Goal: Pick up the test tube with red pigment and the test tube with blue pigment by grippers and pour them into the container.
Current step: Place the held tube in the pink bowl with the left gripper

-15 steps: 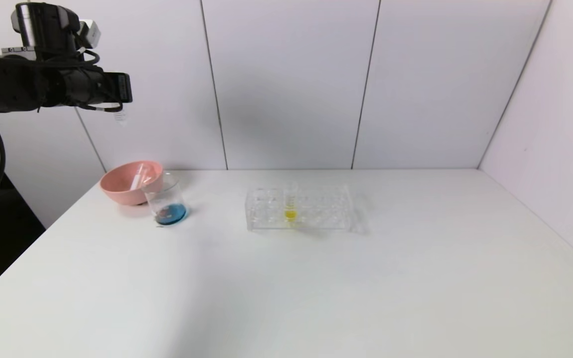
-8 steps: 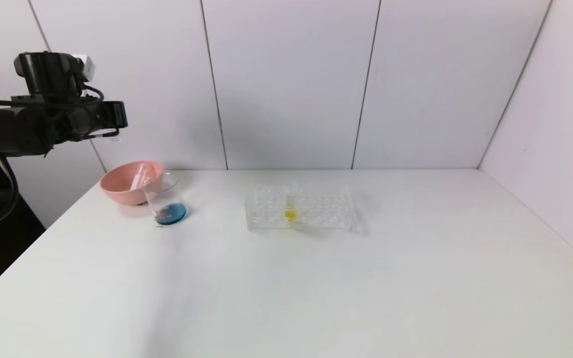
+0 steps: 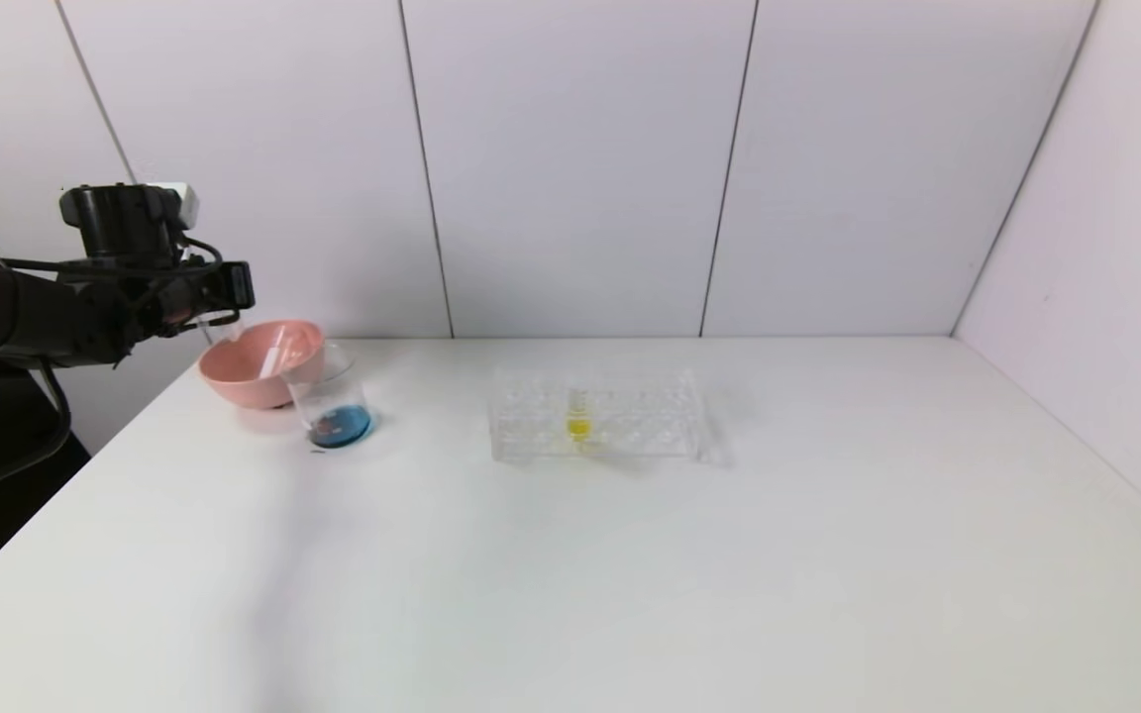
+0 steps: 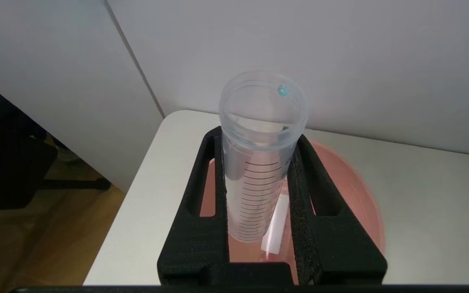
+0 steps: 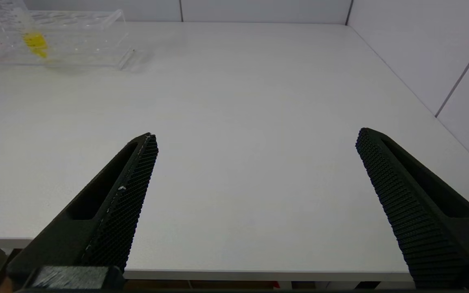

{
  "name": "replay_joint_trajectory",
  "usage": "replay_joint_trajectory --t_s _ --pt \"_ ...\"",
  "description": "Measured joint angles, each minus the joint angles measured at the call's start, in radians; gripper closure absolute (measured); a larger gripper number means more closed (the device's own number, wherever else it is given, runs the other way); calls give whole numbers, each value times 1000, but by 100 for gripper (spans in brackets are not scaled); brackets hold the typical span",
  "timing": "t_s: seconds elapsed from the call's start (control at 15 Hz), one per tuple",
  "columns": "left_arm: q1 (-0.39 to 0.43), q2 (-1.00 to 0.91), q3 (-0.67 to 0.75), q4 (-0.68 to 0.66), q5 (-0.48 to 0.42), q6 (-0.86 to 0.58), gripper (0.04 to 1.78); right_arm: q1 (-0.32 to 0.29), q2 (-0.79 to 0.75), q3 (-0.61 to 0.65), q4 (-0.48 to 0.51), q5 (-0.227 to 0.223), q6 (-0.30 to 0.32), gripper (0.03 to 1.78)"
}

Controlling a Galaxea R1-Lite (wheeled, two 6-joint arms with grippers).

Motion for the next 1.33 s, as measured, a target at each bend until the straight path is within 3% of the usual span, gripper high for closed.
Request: replay_joint_trajectory --t_s 0.87,1.07,1.33 --pt "61 73 2 -14 -90 3 133 0 0 0 0 0 0 4" --pt "64 73 1 -15 -90 3 109 0 0 0 0 0 0 4" --pt "64 73 3 -17 -90 3 45 0 0 0 0 0 0 4"
